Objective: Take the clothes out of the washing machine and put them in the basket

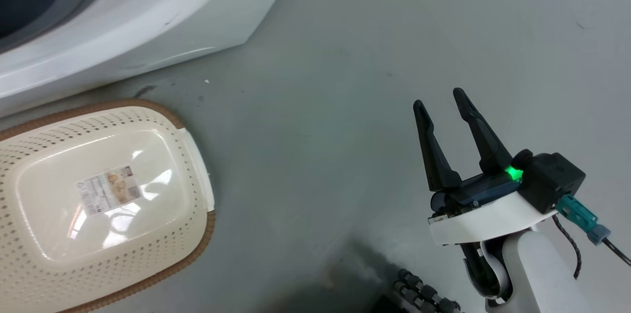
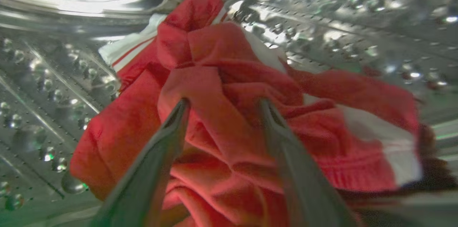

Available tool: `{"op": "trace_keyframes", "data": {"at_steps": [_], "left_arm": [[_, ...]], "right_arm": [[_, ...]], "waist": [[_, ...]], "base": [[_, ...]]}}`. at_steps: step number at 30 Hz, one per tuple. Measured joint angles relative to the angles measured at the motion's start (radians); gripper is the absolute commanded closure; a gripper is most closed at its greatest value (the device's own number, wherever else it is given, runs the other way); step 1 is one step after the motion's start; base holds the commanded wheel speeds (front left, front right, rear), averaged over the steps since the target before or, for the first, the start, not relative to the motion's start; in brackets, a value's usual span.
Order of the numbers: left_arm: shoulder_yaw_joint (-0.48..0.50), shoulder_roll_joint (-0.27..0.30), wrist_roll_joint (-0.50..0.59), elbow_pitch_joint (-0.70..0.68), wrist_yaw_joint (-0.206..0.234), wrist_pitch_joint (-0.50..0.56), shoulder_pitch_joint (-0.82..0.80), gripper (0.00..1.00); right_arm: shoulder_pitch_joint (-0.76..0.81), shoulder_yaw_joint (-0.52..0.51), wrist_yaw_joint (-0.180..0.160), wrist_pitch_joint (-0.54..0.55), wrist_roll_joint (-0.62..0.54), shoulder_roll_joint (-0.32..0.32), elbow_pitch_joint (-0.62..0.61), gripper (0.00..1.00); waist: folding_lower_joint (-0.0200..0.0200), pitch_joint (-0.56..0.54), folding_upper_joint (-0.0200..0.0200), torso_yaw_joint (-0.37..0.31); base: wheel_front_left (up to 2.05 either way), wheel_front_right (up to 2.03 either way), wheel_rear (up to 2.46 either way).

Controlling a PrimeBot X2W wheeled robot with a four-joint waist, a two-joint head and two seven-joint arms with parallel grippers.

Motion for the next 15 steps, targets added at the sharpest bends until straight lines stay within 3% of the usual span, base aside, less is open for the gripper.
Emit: {"op": "trace_keyframes", "data": {"at_steps": [7,8,9,10,15], "left_arm": [[-0.033,0.034,0.001,0.009,-0.004,0.2,-0.072,0.0],[-0.041,0.049,0.0,0.002,-0.006,0.259,-0.08,0.5],[-0.041,0.053,-0.002,-0.001,-0.006,0.276,-0.082,0.82],[-0.041,0.056,-0.004,-0.009,-0.005,0.282,-0.082,1.0],[-0.034,0.071,-0.024,-0.047,0.001,0.306,-0.062,1.0]], "right_arm": [[-0.009,0.028,0.0,0.0,0.025,0.0,-0.007,0.0],[-0.009,0.036,0.0,0.0,0.033,0.0,-0.007,0.0],[-0.01,0.038,0.0,0.0,0.036,0.0,-0.007,0.0],[-0.01,0.039,0.0,0.0,0.039,0.0,-0.007,0.0],[-0.014,0.04,0.0,0.0,0.044,0.0,-0.007,0.0]], "waist": [[0.0,0.049,0.0,-0.05],[0.0,0.056,0.0,-0.06],[0.0,0.058,0.0,-0.062],[0.0,0.058,0.0,-0.063],[-0.0001,0.051,0.0,-0.064]], "base": [[0.0,0.0,0.0],[0.0,0.0,0.0],[0.0,0.0,0.0],[0.0,0.0,0.0],[0.0,0.0,0.0]]}}
